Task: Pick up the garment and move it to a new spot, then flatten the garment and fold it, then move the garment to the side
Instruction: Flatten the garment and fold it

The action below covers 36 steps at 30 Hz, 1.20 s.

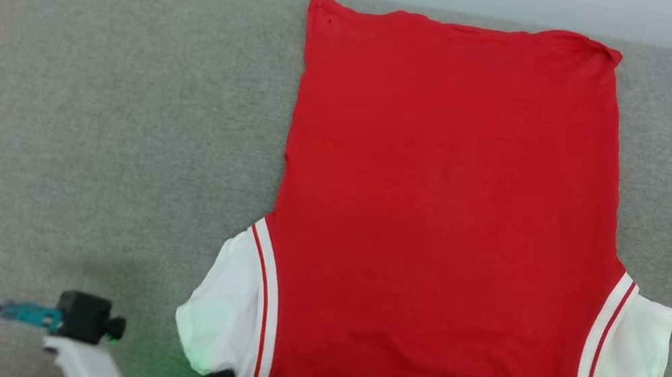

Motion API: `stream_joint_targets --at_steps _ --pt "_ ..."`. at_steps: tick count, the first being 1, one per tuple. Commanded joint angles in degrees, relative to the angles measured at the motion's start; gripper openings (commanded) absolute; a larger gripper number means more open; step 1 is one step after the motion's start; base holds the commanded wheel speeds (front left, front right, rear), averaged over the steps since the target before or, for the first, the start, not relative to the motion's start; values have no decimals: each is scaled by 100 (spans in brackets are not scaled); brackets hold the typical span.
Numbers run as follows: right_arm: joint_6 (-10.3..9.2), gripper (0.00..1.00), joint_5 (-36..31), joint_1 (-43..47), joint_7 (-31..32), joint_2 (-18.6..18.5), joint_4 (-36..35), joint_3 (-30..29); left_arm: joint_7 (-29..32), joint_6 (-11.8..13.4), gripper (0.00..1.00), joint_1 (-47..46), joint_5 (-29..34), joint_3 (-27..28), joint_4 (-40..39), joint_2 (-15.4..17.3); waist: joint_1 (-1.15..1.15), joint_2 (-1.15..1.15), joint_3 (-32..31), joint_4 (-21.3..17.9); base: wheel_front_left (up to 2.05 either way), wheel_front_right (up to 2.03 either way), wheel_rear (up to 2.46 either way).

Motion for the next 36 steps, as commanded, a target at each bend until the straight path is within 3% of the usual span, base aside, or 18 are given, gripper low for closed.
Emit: stream_joint_targets --at_steps 1,10,19,20,21,22,28,31,36 --pt "-6 0 -7 -74 -30 -7 87 92 12 -36 0 -101 8 -34 83 -102 0 0 35 -14 0 0 0" --pt "-6 0 84 -571 -576 153 1481 972 -44 -384 0 -752 183 -359 1693 -737 0 0 238 1 0 0 0" --pt "-37 0 -100 -999 -1200 84 2293 1442 -389 -537 0 -1132 376 -419 2730 -1065 0 0 345 -58 0 0 0" --pt "-43 7 -121 -1066 -1280 78 2313 1483 -423 -555 0 -1149 368 -404 2778 -1076 0 0 343 -79 0 0 0" --pt "-44 47 -166 -1131 -1380 72 2328 1480 -463 -562 0 -1166 355 -389 2803 -1087 0 0 341 -97 0 0 0" --pt "-50 100 -211 -1207 -1477 67 2319 1471 -501 -573 0 -1167 335 -368 2819 -1083 0 0 340 -125 0 0 0" --pt "-25 100 -25 -1141 -1396 -219 1740 1308 -785 -623 0 -1069 397 -305 2608 -1038 0 0 314 -192 0 0 0" --pt "-8 100 168 -928 -1186 -433 1110 894 -924 -634 0 -997 441 -322 2457 -1047 0 0 327 -153 0 0 0" --pt "-7 100 716 -781 -777 -466 45 -132 -1073 -644 0 -935 539 -353 2143 -1038 0 0 452 -56 0 0 0"
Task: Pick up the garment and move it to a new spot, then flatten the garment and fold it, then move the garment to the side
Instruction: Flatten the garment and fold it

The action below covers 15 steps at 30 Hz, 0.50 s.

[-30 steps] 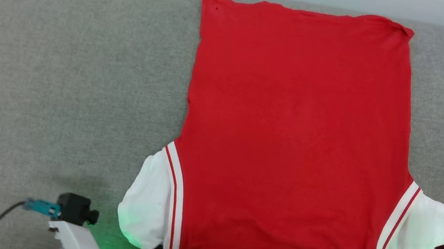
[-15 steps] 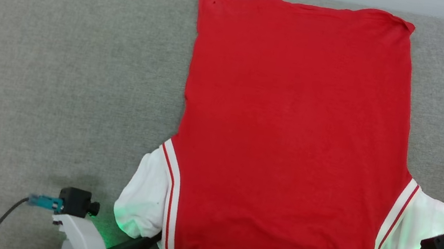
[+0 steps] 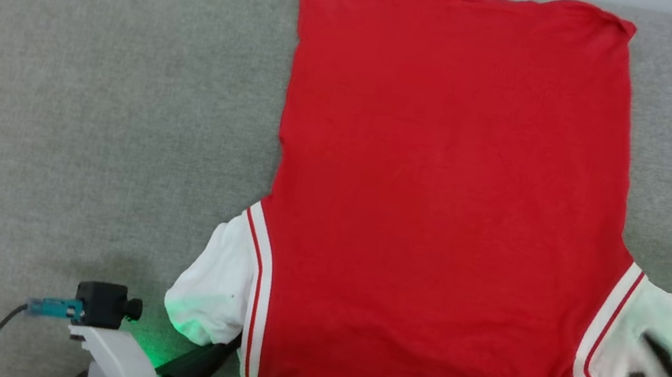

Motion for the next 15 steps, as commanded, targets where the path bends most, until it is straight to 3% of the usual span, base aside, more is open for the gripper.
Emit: stream_joint_targets --at_steps 1,6,15 --pt "-7 100 75 -159 71 34 -85 -226 -32 31 0 -82 58 0 34 -71 0 0 86 80 0 0 0" --pt "-7 100 58 -1199 400 72 197 -595 -24 25 0 -245 160 -76 -210 -103 0 0 304 316 0 0 0" --pt "-7 100 -762 -4210 974 266 2539 61 97 19 0 -726 313 -288 -350 -281 0 0 988 914 0 0 0"
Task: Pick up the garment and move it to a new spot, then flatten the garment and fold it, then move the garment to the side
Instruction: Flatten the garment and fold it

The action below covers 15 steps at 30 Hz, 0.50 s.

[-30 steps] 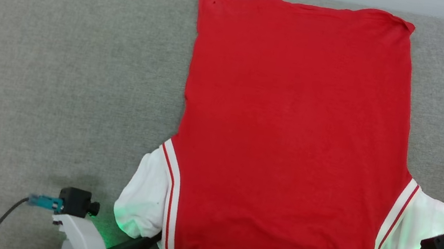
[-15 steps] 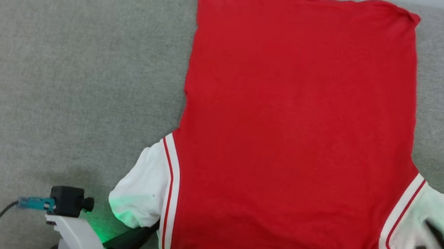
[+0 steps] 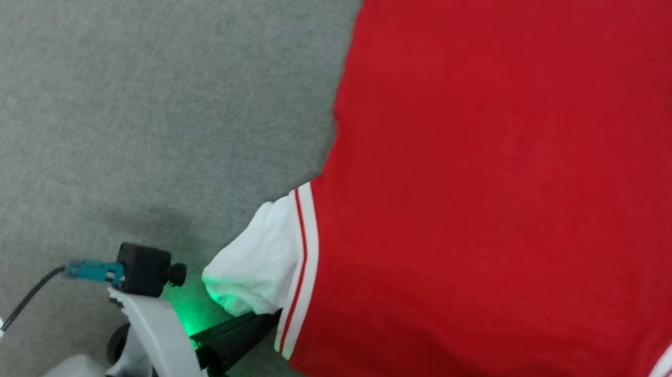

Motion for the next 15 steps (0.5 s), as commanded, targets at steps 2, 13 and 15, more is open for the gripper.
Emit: stream_joint_targets --at_steps 2,13,15 --pt "-7 100 -363 -990 267 48 898 235 -11 15 0 -328 51 -77 130 -199 0 0 586 511 0 0 0" --pt "-7 100 -1210 -2716 470 74 3043 236 -61 55 0 -670 -10 -366 200 -224 0 0 1105 984 0 0 0" --pt "-7 100 -1333 -2877 464 54 3271 254 -97 58 0 -738 -26 -407 211 -196 0 0 1206 1012 0 0 0"
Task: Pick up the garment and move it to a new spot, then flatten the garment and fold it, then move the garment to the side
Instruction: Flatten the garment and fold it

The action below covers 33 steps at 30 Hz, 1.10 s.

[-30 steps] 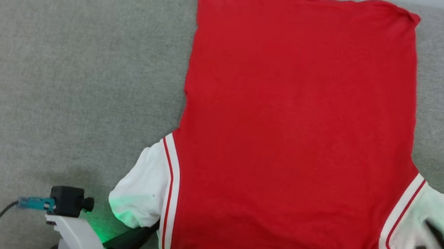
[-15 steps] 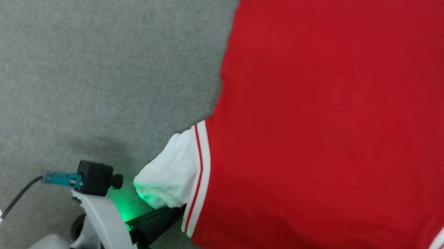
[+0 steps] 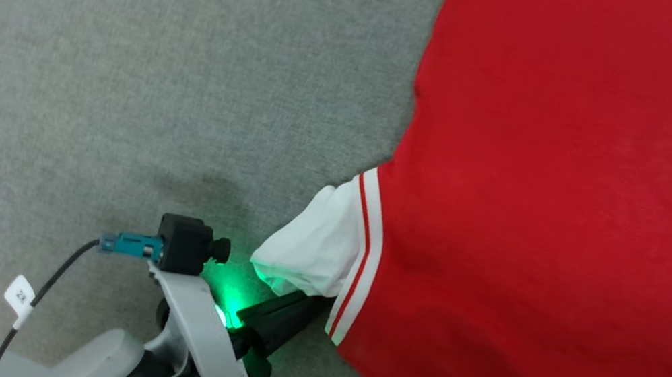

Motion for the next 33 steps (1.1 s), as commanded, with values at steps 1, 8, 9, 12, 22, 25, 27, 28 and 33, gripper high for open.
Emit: stream_joint_targets --at_steps 1,8,9,12,22,25,27,28,33 --pt "-7 100 -66 -137 7 -11 97 83 -27 126 0 -175 -15 -18 528 -47 0 0 333 226 0 0 0" --pt "-2 0 27 -312 -30 158 595 325 -186 157 0 -429 -27 -127 665 -31 0 0 384 158 0 0 0" --pt "-3 0 57 -306 -64 155 639 364 -243 158 0 -470 -6 -116 709 -31 0 0 351 142 0 0 0" --pt "-3 0 151 -233 -203 101 749 392 -392 158 0 -509 -39 -100 753 -24 0 0 203 72 0 0 0" --pt "-3 0 1372 1217 -484 -542 -617 1534 -786 150 0 25 -244 14 873 284 0 0 -778 -374 0 0 0" --pt "-4 0 1918 2019 -433 -995 -1462 1656 -894 158 0 234 -306 75 887 365 0 0 -1082 -554 0 0 0" --pt "-4 0 2267 2685 -339 -1296 -2052 1609 -953 183 0 311 -310 106 868 391 0 0 -1245 -650 0 0 0" --pt "-4 0 2398 3012 -307 -1422 -2319 1551 -996 194 0 344 -302 128 847 405 0 0 -1311 -710 0 0 0" --pt "-4 0 2806 4836 -254 -1674 -3332 1049 -1186 282 0 515 -368 281 694 469 0 0 -1531 -1003 0 0 0"
